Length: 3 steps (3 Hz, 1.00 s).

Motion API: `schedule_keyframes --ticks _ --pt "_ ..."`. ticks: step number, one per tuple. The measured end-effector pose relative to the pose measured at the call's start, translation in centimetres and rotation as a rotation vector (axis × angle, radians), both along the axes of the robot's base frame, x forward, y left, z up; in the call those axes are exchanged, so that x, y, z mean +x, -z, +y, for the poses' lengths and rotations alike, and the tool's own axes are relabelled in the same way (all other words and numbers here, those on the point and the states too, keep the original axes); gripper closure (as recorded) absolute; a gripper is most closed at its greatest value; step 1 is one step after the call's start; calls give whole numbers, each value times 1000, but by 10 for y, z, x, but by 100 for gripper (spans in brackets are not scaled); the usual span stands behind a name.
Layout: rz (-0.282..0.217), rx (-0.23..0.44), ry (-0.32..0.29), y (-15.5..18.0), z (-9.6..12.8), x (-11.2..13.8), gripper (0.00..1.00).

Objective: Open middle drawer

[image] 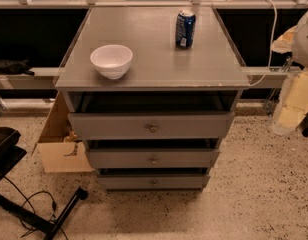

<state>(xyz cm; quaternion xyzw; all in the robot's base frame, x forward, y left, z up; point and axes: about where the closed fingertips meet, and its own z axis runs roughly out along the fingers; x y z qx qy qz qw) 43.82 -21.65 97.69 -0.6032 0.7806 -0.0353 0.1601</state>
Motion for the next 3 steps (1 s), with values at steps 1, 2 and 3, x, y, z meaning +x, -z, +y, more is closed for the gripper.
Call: schedule_keyframes --ticks 1,2,3 --pt "-20 4 -11 0 8 -2 0" --pt "-5 27 -13 48 12 -11 0" --pt "12 34 -19 140 25 -23 0"
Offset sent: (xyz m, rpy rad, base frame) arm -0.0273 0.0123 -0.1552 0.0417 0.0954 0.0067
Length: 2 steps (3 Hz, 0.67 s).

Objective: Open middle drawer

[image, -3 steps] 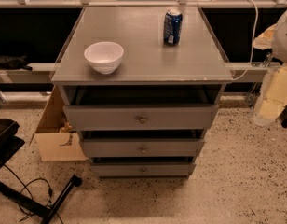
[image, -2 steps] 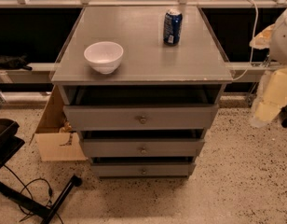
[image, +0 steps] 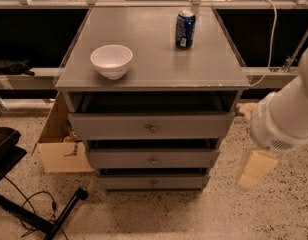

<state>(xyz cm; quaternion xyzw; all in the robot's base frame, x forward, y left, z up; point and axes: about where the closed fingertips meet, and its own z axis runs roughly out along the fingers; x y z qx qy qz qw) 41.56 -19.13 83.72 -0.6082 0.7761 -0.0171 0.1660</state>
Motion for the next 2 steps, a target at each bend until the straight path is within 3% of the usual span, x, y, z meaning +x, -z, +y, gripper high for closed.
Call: schedule_keyframes --ticks 2 --pt "104 -33 -31 170 10 4 0"
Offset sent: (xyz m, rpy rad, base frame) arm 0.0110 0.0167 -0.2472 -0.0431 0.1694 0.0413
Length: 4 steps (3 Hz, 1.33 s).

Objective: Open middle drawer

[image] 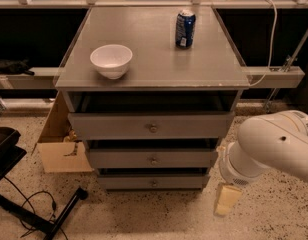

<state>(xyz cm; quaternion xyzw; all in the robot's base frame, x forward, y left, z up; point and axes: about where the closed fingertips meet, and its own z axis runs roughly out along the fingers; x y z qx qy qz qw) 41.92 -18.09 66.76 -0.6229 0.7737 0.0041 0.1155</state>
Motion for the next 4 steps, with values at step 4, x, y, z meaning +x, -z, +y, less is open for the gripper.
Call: schedule_keyframes --ticks 4 --pt "-53 -41 -130 98 42 57 0"
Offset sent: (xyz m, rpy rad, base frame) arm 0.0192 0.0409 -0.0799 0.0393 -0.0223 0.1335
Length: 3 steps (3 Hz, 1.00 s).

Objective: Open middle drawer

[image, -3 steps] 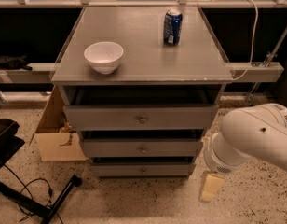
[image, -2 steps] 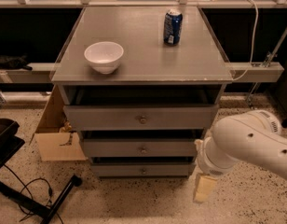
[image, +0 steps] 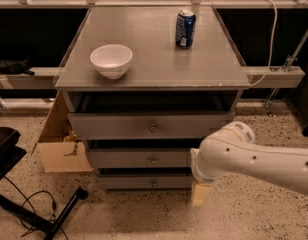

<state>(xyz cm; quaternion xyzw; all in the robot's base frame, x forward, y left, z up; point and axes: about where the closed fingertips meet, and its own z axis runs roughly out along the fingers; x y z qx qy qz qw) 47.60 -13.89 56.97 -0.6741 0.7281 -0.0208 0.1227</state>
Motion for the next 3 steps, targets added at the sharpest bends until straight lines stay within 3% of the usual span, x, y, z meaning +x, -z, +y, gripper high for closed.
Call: schedule_keyframes --ticks 3 --pt "-33 -48 1 71 19 66 0"
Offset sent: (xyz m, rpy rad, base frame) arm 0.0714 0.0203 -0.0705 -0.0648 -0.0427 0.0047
